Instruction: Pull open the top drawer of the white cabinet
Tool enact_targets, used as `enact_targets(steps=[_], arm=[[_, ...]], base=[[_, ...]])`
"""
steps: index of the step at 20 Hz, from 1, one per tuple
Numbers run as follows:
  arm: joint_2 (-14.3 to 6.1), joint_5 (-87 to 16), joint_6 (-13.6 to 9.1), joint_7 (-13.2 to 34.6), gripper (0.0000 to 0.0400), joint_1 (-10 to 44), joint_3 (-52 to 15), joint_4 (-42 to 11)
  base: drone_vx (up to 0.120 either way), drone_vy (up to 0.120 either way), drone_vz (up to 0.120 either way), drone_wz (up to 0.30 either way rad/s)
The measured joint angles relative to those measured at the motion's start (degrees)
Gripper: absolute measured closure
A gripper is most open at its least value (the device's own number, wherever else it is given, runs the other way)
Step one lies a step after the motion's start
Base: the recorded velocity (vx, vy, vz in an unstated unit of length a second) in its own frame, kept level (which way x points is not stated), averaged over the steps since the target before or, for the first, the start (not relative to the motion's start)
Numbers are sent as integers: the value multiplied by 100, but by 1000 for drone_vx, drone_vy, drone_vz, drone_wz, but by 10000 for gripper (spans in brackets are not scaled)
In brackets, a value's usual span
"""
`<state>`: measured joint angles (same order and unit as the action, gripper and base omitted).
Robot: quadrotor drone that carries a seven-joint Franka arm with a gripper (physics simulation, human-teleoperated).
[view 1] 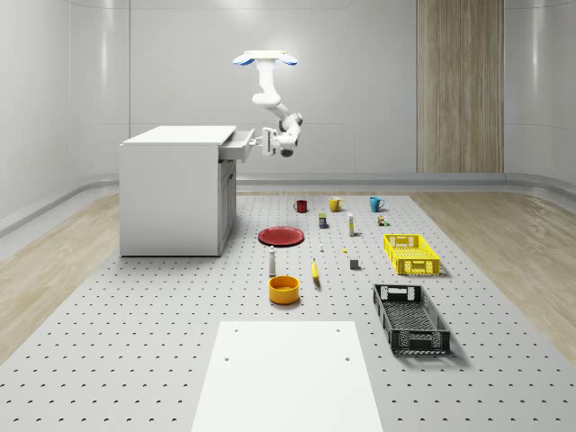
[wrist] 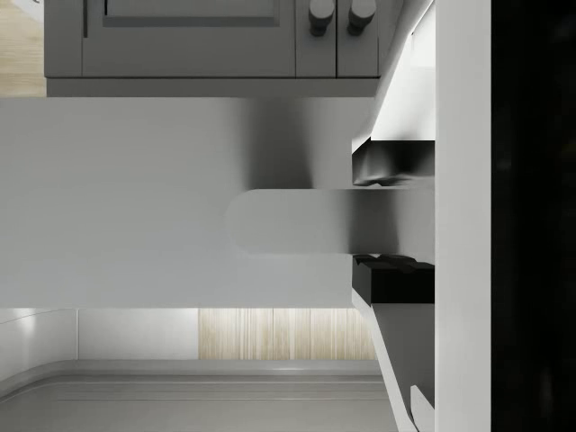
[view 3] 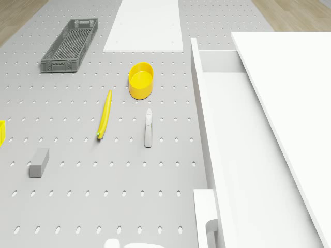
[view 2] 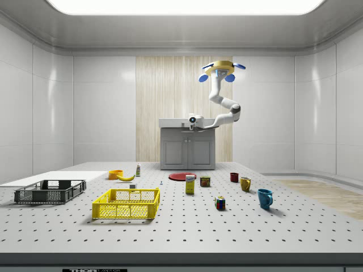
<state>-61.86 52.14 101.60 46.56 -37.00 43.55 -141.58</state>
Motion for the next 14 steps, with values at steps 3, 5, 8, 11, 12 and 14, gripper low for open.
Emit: enact_targets(steps=[3, 5, 8, 11, 12, 14], arm=[[-38, -133, -104, 47, 292, -19, 139, 87], [-64, -220, -172, 79, 293, -35, 230, 148], [-104, -351, -271, 130, 294, -66, 365, 244], [-145, -479, -366, 182, 295, -103, 497, 343], [-159, -523, -398, 200, 295, -117, 541, 378], [-188, -602, -453, 234, 295, -146, 620, 442]], base=[[0, 0, 0, 0], [0, 0, 0, 0], [0, 0, 0, 0], [0, 0, 0, 0], [0, 0, 0, 0], [0, 0, 0, 0]])
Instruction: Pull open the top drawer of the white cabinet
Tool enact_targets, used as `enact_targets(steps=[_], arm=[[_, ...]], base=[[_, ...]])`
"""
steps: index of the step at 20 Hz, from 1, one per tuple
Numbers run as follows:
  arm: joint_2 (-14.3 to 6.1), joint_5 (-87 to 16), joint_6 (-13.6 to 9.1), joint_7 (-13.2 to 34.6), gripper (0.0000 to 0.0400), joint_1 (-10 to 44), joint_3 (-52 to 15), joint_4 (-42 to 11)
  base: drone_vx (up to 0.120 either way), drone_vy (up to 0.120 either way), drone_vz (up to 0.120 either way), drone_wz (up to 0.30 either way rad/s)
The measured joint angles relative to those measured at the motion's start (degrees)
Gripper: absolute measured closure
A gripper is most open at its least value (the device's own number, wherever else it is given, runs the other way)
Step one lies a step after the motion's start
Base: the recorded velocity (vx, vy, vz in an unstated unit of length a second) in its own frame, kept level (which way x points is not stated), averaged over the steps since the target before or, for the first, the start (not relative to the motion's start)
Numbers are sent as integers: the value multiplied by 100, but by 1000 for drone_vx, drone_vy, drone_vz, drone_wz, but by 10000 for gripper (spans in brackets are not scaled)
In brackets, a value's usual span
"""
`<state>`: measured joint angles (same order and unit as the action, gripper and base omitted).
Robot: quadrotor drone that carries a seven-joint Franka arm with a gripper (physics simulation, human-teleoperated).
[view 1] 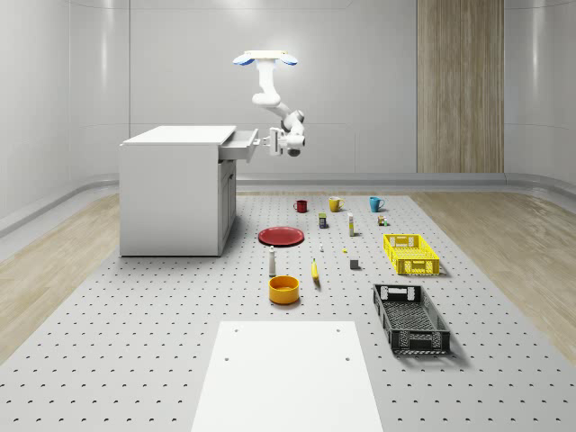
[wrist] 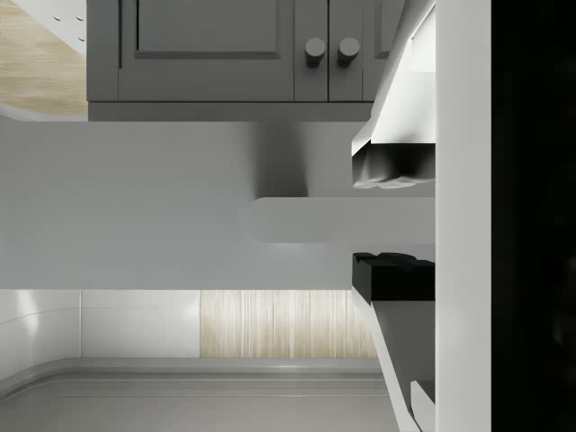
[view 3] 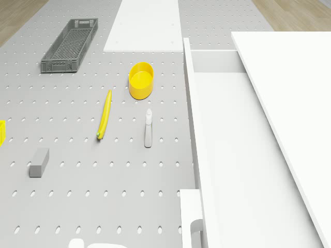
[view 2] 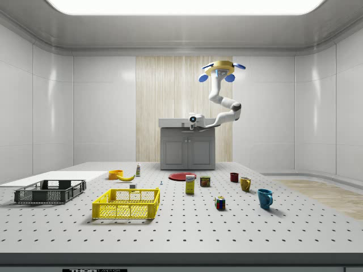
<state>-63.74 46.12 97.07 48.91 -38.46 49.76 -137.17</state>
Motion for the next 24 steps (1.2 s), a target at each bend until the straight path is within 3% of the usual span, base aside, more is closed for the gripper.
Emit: enact_targets(steps=[18, 21, 24], arm=[[-239, -313, 26, 197, 295, -218, 194, 119], [-273, -342, 51, 221, 190, -246, 200, 116], [-305, -369, 75, 244, 140, -273, 205, 112]], base=[[0, 0, 0, 0], [0, 0, 0, 0], [0, 0, 0, 0]])
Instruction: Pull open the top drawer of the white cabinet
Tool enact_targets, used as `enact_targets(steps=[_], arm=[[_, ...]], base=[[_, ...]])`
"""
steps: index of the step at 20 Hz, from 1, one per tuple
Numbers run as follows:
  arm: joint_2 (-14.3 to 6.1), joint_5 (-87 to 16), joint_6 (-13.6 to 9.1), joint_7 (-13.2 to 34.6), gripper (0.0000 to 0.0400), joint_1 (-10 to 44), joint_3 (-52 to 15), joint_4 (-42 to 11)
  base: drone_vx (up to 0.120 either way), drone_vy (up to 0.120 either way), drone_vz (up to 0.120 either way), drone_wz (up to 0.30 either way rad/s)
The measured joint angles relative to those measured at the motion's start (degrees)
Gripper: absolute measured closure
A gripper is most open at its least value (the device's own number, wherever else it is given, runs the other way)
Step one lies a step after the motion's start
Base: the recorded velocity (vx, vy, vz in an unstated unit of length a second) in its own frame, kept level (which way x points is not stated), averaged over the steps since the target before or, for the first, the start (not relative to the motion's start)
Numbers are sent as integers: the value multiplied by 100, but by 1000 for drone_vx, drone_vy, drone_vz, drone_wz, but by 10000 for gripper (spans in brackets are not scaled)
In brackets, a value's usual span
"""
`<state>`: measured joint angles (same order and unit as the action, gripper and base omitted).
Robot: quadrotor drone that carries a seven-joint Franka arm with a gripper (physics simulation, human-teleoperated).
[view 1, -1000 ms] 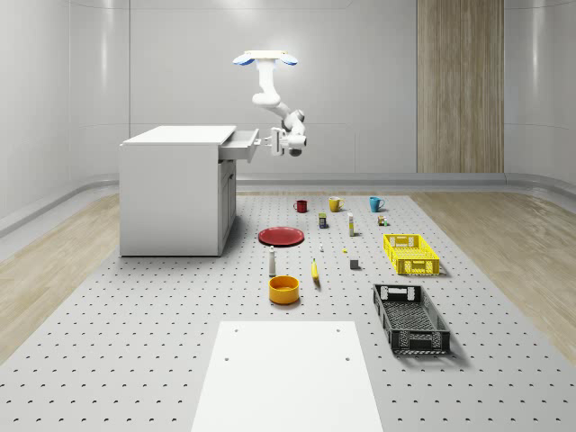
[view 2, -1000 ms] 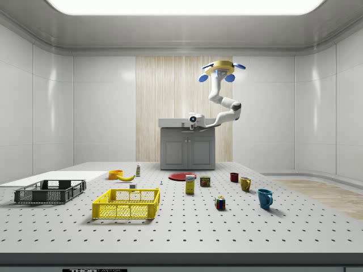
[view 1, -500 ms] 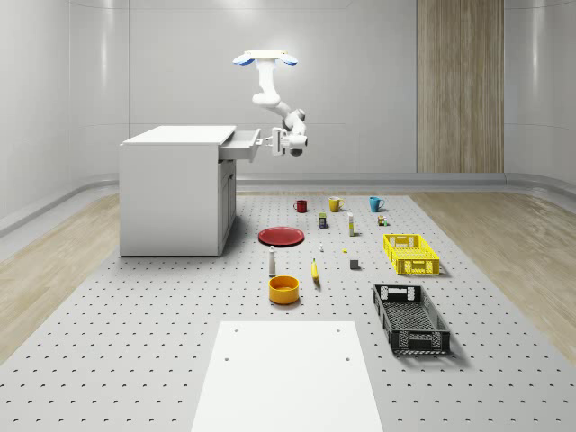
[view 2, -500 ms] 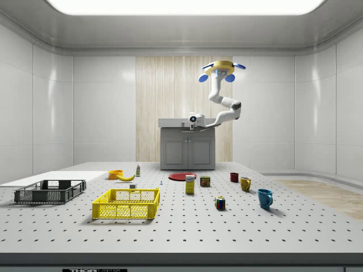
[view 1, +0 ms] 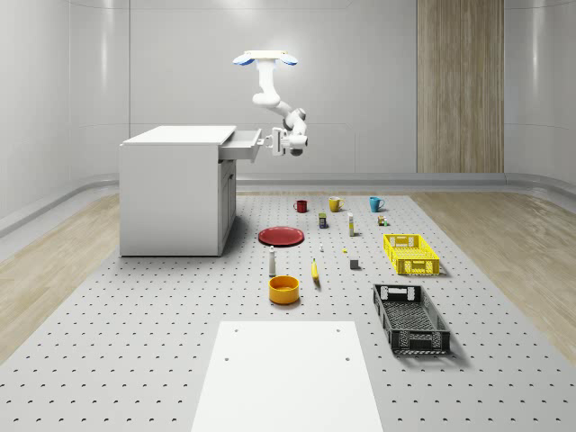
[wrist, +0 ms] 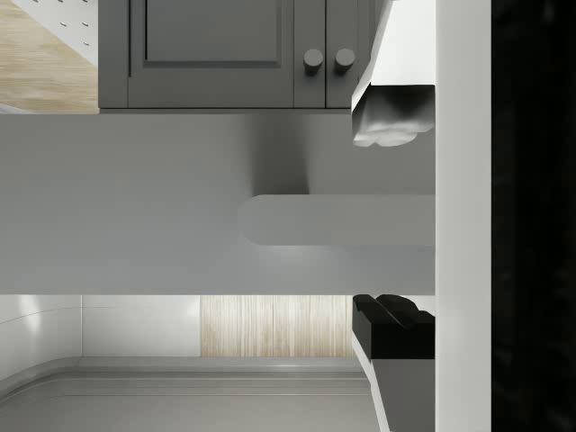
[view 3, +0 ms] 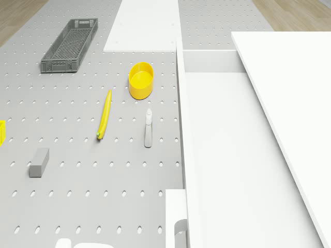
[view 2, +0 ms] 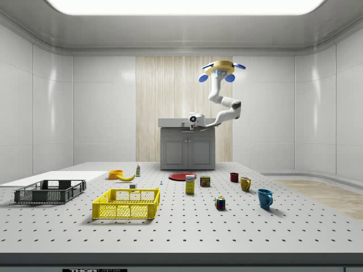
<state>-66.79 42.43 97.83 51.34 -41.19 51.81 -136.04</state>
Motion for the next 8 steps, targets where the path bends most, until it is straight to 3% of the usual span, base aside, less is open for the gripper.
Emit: enact_targets(steps=[8], arm=[[-74, -62, 56, 53, 102, -60, 10, -9]], base=[[0, 0, 0, 0]])
